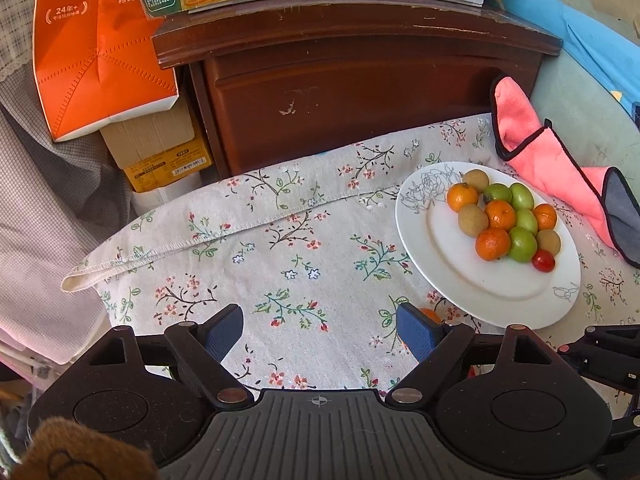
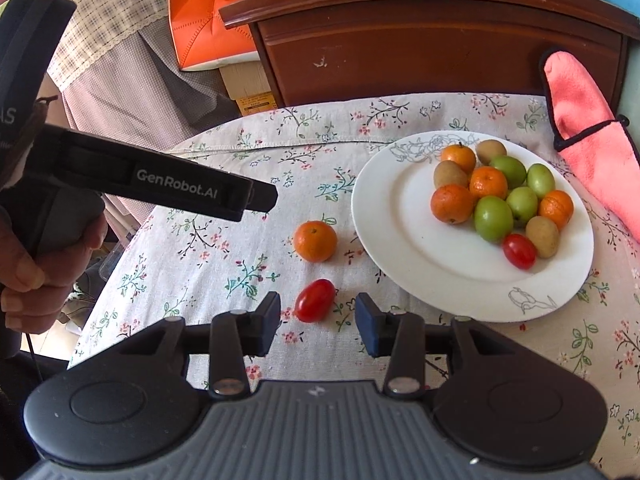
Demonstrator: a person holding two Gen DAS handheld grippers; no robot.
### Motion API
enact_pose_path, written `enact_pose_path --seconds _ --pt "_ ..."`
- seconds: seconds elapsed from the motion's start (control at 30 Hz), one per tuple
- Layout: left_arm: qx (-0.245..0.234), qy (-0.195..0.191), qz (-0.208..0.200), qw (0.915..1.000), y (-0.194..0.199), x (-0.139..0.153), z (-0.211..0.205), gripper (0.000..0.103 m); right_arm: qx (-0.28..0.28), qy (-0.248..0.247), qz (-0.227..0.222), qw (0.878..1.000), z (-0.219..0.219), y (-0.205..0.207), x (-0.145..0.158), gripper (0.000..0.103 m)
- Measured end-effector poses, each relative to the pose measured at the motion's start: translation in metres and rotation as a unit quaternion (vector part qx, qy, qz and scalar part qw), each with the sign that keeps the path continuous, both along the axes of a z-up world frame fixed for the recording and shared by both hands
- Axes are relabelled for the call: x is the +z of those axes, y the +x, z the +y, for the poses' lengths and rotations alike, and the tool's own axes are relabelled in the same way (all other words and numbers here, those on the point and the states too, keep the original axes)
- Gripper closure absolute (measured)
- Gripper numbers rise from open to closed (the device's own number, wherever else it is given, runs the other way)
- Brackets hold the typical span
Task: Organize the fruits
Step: 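Move both grippers back to the last tangerine and cherry tomato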
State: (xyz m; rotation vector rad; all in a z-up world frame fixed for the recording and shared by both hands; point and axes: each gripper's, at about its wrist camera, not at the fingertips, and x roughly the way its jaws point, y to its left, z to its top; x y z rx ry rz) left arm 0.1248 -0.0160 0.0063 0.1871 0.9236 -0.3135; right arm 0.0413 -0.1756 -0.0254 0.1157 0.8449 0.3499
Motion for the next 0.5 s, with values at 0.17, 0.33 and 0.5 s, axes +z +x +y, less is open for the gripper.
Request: enact_pose_path --seconds 0.17,0.33,0.5 --pt "0.008 -0.009 0.006 0.9999 0.001 -0.001 0.004 0.018 0.002 -0.012 -0.003 1.000 0.008 0.002 -0.005 0.061" --pt "0.007 -0.017 0.011 0.9998 0.002 -0.004 0.004 0.018 0.000 -0.022 -0.007 1.000 0.013 0.004 -0.008 0.061" --pt "-0.007 -0.021 0.009 0.9997 -0.001 -0.007 -0.002 0.018 0.009 -0.061 -0.020 0.998 0.022 0.003 -0.011 0.063"
